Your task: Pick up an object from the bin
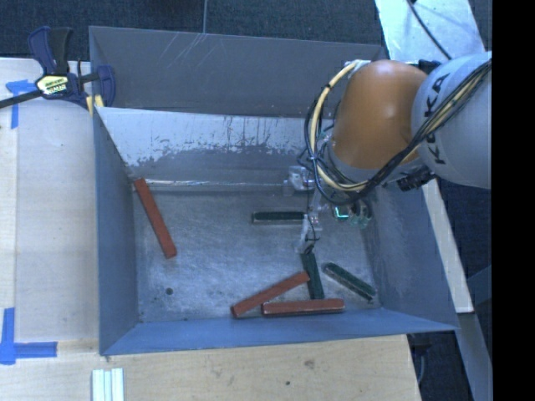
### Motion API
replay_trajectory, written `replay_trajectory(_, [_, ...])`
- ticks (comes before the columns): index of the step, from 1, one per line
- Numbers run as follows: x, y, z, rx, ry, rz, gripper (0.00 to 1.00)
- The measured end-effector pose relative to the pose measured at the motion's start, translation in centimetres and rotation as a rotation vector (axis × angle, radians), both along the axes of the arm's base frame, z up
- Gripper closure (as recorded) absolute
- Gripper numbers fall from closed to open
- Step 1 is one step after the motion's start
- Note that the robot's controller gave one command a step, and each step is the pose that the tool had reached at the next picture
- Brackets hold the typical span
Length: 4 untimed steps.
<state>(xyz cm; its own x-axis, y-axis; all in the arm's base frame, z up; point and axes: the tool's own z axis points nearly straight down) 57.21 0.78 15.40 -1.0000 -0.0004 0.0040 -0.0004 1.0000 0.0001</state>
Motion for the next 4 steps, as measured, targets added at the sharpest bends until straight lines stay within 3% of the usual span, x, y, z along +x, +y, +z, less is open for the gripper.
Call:
replay_trajectory(1, [4.54, -0.51, -8.8, 0.0, -0.004, 0.051, 0.0])
replay_trajectory(4, [4.8, -0.56, -8.61, 0.0, -0.009, 0.05, 0.0])
